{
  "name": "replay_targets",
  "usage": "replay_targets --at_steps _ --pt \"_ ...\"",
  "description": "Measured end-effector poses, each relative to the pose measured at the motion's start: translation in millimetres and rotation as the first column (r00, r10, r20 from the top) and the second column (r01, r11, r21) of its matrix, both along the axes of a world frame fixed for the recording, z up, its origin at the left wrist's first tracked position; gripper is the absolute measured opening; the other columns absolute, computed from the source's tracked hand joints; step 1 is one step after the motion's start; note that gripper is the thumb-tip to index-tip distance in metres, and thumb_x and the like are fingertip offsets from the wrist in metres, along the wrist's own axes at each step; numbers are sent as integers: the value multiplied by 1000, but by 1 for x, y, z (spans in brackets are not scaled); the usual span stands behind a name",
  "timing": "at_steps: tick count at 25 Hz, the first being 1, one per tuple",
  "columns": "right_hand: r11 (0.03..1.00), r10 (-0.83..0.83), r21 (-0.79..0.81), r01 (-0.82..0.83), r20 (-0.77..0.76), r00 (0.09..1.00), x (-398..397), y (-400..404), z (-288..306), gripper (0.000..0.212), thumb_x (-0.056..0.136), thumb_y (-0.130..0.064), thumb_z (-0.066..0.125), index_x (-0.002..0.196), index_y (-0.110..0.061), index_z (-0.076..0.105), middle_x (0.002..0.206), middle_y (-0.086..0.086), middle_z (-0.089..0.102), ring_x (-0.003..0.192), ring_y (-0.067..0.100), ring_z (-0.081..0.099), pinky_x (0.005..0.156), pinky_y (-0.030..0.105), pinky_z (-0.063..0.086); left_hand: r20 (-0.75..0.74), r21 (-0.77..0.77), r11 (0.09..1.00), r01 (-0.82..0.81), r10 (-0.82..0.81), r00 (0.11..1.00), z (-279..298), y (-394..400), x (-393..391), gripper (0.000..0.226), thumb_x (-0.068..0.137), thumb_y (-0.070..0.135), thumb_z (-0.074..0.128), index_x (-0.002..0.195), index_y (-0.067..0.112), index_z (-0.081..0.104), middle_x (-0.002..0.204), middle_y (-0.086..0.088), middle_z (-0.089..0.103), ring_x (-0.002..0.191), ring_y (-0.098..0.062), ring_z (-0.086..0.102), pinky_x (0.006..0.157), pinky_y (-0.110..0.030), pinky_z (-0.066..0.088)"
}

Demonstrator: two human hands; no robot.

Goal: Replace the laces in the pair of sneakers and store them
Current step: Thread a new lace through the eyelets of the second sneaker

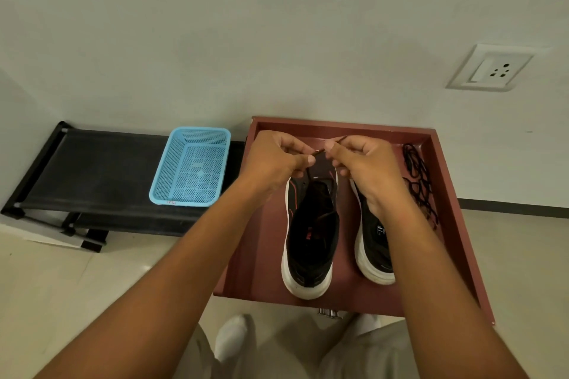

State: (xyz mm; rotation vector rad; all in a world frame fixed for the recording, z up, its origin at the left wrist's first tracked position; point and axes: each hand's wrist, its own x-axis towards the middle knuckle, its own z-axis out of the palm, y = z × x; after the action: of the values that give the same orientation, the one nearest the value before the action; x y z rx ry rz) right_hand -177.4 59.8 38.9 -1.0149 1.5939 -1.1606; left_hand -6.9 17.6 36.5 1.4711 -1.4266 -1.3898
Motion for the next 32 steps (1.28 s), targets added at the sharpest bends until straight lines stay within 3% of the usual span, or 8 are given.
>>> replay_targets --at_steps 4,7,12,16,20,24,27,32 --pt "999 -16 -44 20 83 996 10 0 -6 17 91 -19 78 77 -10 76 74 11 70 65 15 57 64 29 47 -30 10 1000 28 -27 999 3 8 1 14 80 5 85 91 5 77 78 -5 76 69 -17 72 71 -32 63" --pt "998 -6 -54 13 126 992 12 0 -1 16 96 -16 71 85 -4 75 86 12 77 74 19 65 66 29 50 -50 31 992 125 -123 991 6 10 8 14 83 4 83 95 5 76 77 -4 75 71 -13 73 71 -29 63" --pt "998 -25 -53 30 88 996 12 10 21 14 98 -15 69 90 -4 73 79 8 74 70 19 68 64 29 52 159 -3 978 210 -207 965 1 18 18 17 82 10 85 97 12 76 86 -5 77 79 -19 76 73 -33 64" --pt "1000 -3 24 6 -136 991 10 23 20 18 97 -15 69 84 -3 73 72 9 73 58 15 67 59 33 53 424 -80 960 268 -210 881 -5 24 22 19 81 22 87 96 18 76 86 2 74 67 -11 70 65 -25 56" --pt "981 92 196 14 -522 848 6 39 -3 23 91 -22 76 73 -8 74 59 7 71 39 6 58 50 23 46 570 -40 957 286 -213 794 -14 37 17 20 77 26 90 86 15 75 80 -2 71 58 -10 66 60 -28 55" --pt "926 217 377 31 -597 772 9 33 -30 28 80 -31 87 76 -6 74 67 11 73 61 25 72 68 39 63 631 -28 952 306 -221 744 -16 45 10 18 81 23 86 78 11 73 67 -2 67 58 -16 68 64 -31 60" --pt "903 285 428 43 -670 685 12 27 -40 40 74 -41 89 88 -6 74 83 14 74 75 33 73 71 39 62 657 -40 944 328 -223 721 -13 47 6 10 86 15 79 81 10 72 64 -3 64 58 -16 68 64 -28 59" --pt "932 289 361 -28 -694 659 17 31 -35 20 82 -22 83 85 -5 72 80 15 72 73 32 72 74 42 63 691 -46 939 340 -215 690 -8 50 9 5 84 8 77 83 7 72 73 -8 69 63 -21 71 70 -37 64"
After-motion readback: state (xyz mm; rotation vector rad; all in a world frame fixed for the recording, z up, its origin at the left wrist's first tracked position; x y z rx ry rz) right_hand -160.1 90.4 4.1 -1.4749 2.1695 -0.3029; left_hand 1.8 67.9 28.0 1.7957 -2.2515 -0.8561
